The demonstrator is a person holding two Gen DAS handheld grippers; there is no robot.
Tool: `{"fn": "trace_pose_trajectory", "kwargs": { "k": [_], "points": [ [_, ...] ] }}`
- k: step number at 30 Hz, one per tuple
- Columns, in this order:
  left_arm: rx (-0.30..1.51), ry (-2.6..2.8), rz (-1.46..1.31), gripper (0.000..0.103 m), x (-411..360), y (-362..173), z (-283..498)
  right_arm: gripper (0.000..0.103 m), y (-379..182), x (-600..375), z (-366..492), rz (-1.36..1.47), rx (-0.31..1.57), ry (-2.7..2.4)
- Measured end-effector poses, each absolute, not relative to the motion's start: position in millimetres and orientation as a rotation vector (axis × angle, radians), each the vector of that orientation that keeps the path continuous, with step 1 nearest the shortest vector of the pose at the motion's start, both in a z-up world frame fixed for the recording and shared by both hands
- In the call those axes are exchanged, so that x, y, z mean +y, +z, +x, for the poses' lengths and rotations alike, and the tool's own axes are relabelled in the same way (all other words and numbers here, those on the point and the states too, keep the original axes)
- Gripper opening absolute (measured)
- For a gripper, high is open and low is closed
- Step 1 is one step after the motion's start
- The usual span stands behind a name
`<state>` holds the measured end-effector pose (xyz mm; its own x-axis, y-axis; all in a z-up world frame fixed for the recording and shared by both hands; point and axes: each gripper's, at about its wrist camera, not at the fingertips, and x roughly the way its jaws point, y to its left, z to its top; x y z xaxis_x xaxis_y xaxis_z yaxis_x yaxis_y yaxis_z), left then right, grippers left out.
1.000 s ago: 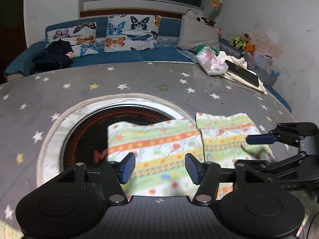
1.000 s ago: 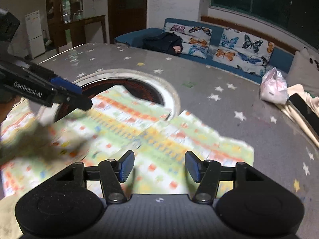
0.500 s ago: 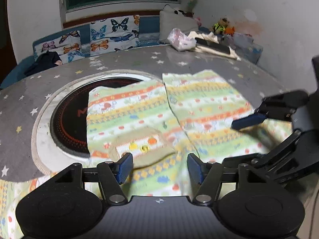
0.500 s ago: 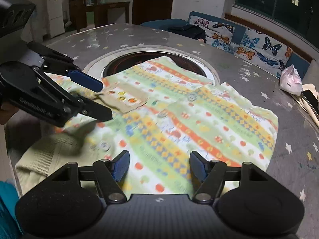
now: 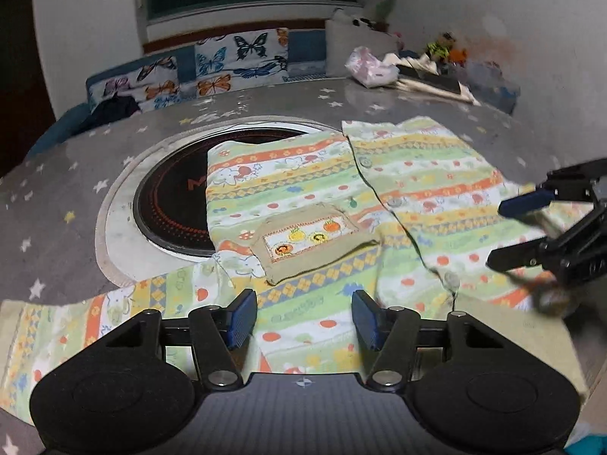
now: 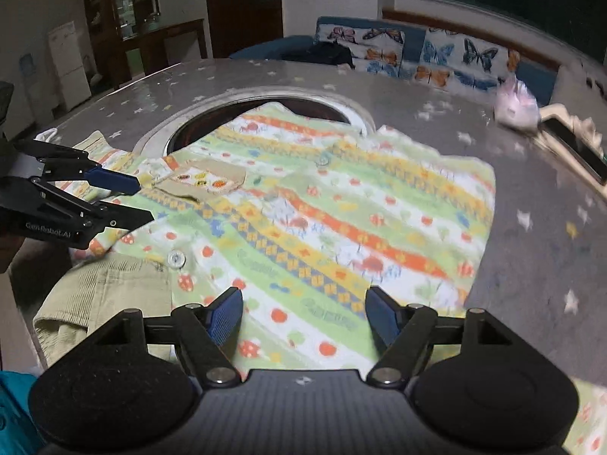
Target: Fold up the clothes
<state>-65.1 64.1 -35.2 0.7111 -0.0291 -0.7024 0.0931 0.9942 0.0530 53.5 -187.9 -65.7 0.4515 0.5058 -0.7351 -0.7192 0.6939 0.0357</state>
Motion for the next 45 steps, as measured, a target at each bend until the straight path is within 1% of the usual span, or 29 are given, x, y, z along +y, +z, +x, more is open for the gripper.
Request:
{"fn": "trace_pose_trajectory", "kwargs": {
  "k": [4,9,14,20,26,31,35,38,40,42,44,45],
  "points": [
    [0.813,-0.075,0.082,0.058,70,-33,-73,0.077,-68,-184,38,-0.340,0.776,0.818],
    [0.846,-0.071,0.053,0.058,85,-32,-90,0.077,-69,-181,23,-0.354,0.763,0.864],
    [0.857,-0.069,0.046,0.058,89,-30,-95,0.077,-68,-181,18,-0.356,0.764,0.880],
    [0.835,-0.040,-0.047,0.058,119,-19,-100,0.076,-63,-190,27,-0.299,0.781,0.868],
    [0.776,0.192,-0.110,0.058,177,-11,-103,0.076,-59,-218,37,-0.216,0.769,0.769],
    [0.744,0.408,-0.106,0.058,220,-17,-99,0.076,-57,-250,37,-0.173,0.750,0.650],
    [0.744,0.499,-0.081,0.059,240,-24,-95,0.076,-55,-280,37,-0.123,0.745,0.539],
    [0.752,0.534,-0.077,0.060,253,-31,-91,0.077,-53,-301,35,-0.098,0.731,0.462],
    [0.762,0.525,-0.090,0.061,260,-35,-88,0.083,-50,-313,34,-0.083,0.721,0.417],
    [0.754,0.517,-0.103,0.061,264,-36,-87,0.083,-50,-323,33,-0.065,0.716,0.376],
    [0.745,0.506,-0.112,0.057,267,-36,-86,0.083,-49,-333,33,-0.047,0.712,0.338],
    [0.740,0.498,-0.105,0.050,266,-36,-86,0.084,-50,-337,33,-0.037,0.712,0.322]
  ]
}}
